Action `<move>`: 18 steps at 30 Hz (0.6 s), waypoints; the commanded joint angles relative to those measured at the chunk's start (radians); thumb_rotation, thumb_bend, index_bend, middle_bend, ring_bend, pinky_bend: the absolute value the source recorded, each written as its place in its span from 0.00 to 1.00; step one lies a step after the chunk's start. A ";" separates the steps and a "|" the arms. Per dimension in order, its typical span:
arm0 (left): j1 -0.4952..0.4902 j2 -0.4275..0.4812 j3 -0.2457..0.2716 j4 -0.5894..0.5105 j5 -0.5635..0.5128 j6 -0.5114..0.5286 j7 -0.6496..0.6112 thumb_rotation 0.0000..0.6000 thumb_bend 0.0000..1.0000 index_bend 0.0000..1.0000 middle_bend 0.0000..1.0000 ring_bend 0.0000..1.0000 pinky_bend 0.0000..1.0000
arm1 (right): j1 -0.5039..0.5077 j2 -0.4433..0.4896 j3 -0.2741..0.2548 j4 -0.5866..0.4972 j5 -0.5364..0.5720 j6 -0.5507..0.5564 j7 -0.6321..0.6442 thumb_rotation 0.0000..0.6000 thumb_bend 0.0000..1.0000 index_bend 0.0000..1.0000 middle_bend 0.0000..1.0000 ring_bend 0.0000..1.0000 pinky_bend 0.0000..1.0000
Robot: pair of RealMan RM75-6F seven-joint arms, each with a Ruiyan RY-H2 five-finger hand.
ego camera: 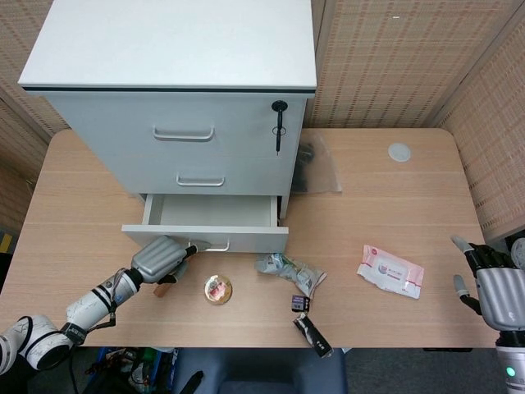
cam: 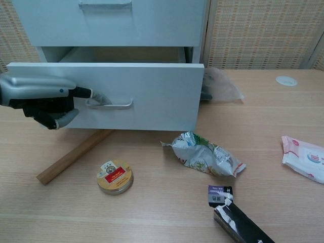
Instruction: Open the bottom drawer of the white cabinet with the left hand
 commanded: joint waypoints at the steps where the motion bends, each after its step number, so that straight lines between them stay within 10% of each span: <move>1: 0.007 0.008 0.005 -0.013 0.004 0.008 0.009 1.00 0.73 0.14 0.90 0.91 1.00 | -0.001 0.000 0.000 -0.001 0.001 0.000 0.000 1.00 0.36 0.17 0.28 0.24 0.31; 18: 0.045 0.046 0.039 -0.089 0.030 0.032 0.059 1.00 0.73 0.14 0.90 0.91 1.00 | -0.004 0.000 0.001 -0.001 -0.003 0.007 -0.003 1.00 0.36 0.17 0.28 0.24 0.31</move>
